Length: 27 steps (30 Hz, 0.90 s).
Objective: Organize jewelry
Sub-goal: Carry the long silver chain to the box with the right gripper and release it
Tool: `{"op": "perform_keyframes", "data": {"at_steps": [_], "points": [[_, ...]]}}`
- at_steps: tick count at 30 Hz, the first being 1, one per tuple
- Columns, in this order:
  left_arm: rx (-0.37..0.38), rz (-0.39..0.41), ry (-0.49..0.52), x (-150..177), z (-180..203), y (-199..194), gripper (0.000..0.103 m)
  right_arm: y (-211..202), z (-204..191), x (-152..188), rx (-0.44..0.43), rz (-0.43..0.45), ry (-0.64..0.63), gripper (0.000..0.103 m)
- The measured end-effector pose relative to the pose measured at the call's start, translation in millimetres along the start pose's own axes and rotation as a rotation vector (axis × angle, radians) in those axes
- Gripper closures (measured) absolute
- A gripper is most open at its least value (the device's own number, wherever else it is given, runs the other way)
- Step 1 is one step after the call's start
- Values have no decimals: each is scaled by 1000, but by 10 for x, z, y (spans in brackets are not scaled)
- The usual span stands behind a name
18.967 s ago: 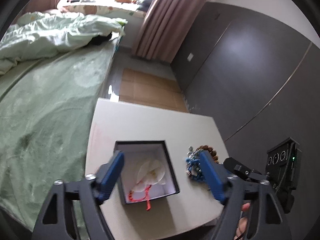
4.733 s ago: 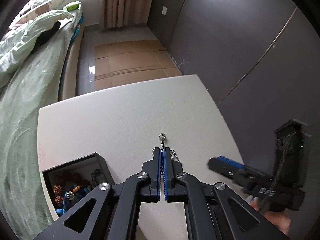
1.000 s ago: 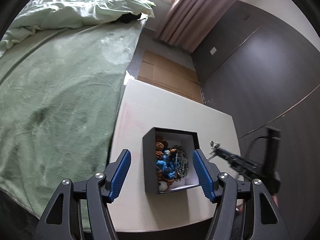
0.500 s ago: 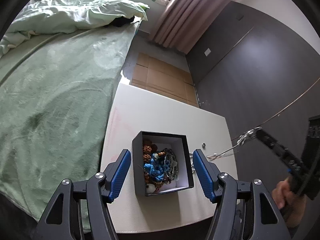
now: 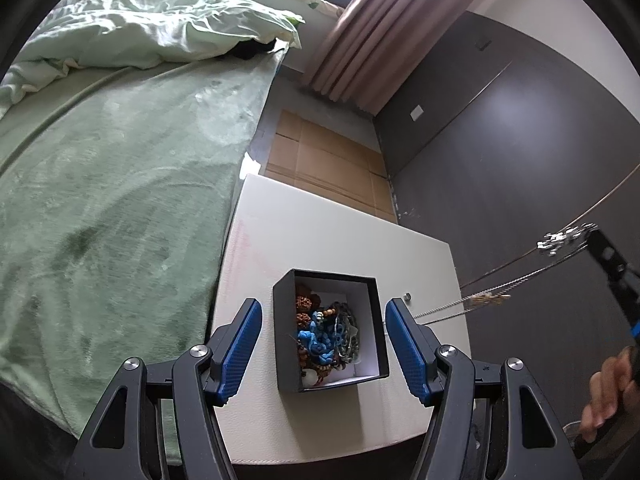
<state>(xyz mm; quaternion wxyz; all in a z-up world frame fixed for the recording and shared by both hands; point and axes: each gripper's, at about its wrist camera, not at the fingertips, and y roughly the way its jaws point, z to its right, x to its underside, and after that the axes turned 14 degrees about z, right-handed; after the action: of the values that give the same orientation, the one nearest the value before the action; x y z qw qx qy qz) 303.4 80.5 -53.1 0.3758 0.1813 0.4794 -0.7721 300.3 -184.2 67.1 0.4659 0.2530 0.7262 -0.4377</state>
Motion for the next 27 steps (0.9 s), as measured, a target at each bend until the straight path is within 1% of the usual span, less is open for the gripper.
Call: {"op": "perform_keyframes", "data": {"at_steps": [10,21,25,27], "points": [[5,12,-13,-74,-54,-92,38,-208,-350,-309,-39,72,-50,100],[5,52,-37,-226,-168,-268,38,-488,-828,-821,-106,178,-113,100],[1,61,-46,-245,-235,-312,38,-527,-963,-893,-129,203,-127,100],[-3,61,-52,-235,-277,-323,38,-470,-997,-857,-132,197,-126,100]]}}
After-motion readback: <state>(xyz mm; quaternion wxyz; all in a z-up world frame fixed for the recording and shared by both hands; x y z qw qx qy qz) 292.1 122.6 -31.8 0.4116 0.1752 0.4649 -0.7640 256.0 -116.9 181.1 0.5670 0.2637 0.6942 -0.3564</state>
